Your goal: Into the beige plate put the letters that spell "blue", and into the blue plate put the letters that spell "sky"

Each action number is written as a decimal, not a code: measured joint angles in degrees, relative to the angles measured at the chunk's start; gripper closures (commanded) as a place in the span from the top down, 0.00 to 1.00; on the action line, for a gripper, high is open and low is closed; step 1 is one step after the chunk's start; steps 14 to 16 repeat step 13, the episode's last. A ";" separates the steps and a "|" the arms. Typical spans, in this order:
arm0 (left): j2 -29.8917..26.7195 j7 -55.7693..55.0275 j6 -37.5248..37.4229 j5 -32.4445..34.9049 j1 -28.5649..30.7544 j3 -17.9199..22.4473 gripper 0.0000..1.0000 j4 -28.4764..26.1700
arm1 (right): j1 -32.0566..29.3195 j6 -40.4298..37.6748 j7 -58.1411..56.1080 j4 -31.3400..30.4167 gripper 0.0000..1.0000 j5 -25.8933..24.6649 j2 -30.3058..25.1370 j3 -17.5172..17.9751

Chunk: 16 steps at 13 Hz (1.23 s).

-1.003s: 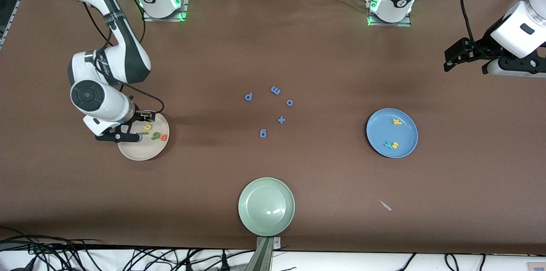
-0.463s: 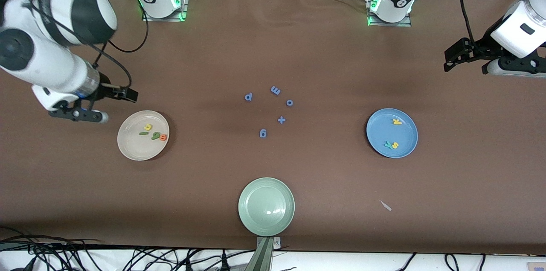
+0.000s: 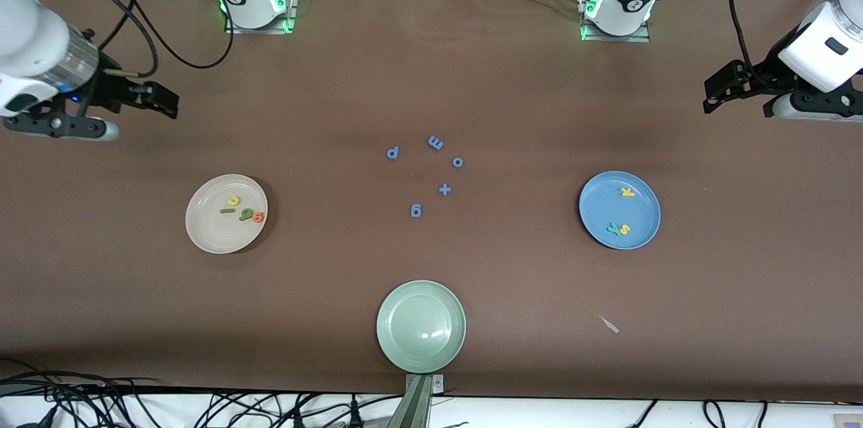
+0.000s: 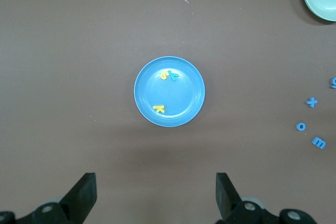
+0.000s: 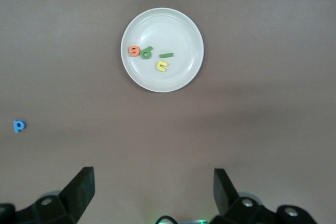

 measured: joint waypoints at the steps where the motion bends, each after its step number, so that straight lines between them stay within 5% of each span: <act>1: 0.00 0.00 0.00 0.00 0.01 0.00 1.00 0.00 | -0.02 -0.10 -0.69 0.00 1.00 0.03 -0.12 -0.49; 16: 0.17 0.00 -1.54 0.00 0.42 0.04 1.00 0.00 | 0.02 -0.01 -1.88 -0.06 1.00 1.57 -0.14 -0.59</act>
